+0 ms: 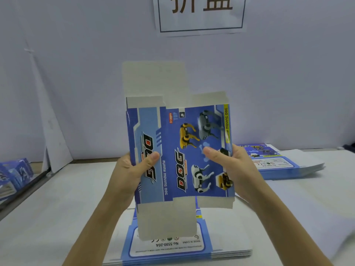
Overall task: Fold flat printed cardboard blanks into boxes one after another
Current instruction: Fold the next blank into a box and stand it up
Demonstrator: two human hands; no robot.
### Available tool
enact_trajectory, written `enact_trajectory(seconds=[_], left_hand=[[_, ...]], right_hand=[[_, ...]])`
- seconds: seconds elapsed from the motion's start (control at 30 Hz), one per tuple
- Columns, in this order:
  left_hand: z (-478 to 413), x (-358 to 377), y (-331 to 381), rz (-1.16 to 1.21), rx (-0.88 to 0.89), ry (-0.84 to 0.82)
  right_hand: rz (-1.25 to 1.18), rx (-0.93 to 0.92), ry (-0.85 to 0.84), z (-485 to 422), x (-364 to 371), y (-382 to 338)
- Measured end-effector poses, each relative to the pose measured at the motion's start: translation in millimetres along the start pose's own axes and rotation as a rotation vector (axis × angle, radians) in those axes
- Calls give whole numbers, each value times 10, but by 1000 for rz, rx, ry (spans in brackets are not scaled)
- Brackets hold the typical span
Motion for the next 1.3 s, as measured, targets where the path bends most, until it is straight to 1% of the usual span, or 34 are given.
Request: enact_trajectory(seconds=[0.1,0.27,0.37,0.47,0.53,0.8,0.9,1.0,1.17,1.3], left_hand=[[-9,-24,22,5,-8,-14],[-4,-4,-7,-27,27,22],[5,24,-4,-11,23,-10],[2,23,-22,-42,32,24],[2,29,-31,-49,14,17],[-5,15,-25,-59,11,24],[0,-5,-19,-66,40,56],[0,1,-18,-81,38,50],[18,104,11,-174,107,68],[40,148,96,-168,188,-13]], right_hand=[[-44,26,-37,20,29,-4],[-29,15,25,2,19,15],[-116,49,-28,19,11,-11],[-81,24,30,-6,0,15],[-43,19,45,-14,11,30],[-51,-67,38,-5,43,30],[-57,-99,52,-8,69,31],[-38,-106,42,-7,53,26],[-26,-132,93,2,4,5],[-13,-215,28,43,25,-52]])
Point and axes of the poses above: each hand's wrist, its own z-axis away from the middle knuckle, its own x-axis out of the palm, y = z × x, the point moved 2 cm from there along -z, towards the middle knuckle, and after that the axes turned 12 degrees about x, right-handed, at the moved point
